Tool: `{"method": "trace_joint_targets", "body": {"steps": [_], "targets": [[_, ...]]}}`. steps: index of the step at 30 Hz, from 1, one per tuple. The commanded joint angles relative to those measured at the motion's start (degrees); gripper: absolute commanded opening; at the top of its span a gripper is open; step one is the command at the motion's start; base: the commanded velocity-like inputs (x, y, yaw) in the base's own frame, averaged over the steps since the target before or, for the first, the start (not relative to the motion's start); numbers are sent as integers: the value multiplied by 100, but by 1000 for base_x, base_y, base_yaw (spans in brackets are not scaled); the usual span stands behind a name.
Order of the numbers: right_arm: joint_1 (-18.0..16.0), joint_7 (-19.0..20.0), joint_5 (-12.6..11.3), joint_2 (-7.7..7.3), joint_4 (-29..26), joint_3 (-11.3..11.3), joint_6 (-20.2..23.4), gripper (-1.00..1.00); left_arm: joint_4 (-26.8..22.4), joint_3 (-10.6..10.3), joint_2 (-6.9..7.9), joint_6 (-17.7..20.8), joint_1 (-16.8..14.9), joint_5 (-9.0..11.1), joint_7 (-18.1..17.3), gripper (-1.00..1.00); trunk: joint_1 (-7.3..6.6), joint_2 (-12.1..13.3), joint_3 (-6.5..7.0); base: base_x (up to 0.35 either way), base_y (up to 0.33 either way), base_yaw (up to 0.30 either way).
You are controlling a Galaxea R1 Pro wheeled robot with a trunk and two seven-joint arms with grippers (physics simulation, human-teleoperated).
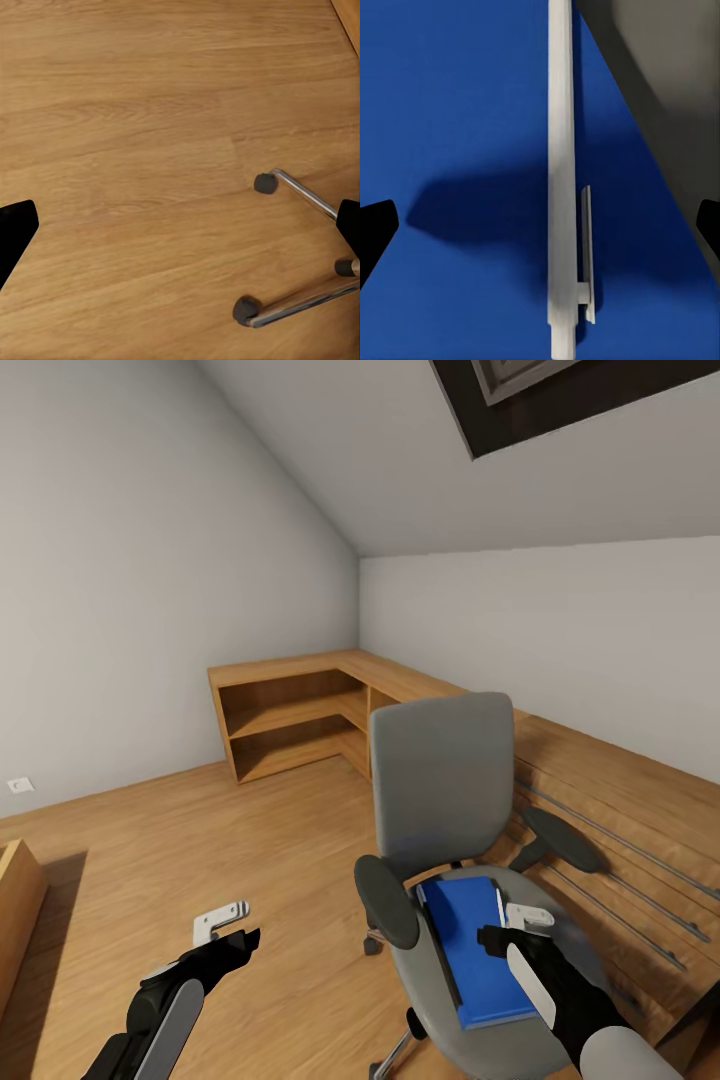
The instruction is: In the bedroom, organize the workspace by keeping the computer under the desk, ensuring the monitor is on the desk, placing the keyboard on the desk next to the monitor, placing the mouse on the desk next to the keyboard, moving the folder from the swivel chair onto the desk next to the mouse, stacking the notebook on top of the folder with the pen on top of the notebook, and positioning the swivel chair next to the desk.
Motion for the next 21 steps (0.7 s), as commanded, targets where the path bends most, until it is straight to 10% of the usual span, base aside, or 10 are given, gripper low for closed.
{"method": "trace_joint_targets", "body": {"steps": [1,21], "targets": [[-4,-56,-60,-9,-10,42,17,100,-7,-13,6,7,-4,61,59,100,-1,-3,-6,0,0,0],[-4,-47,-60,0,-10,42,11,100,-7,-21,6,7,-4,78,51,100,65,-123,-60,0,0,0]]}}
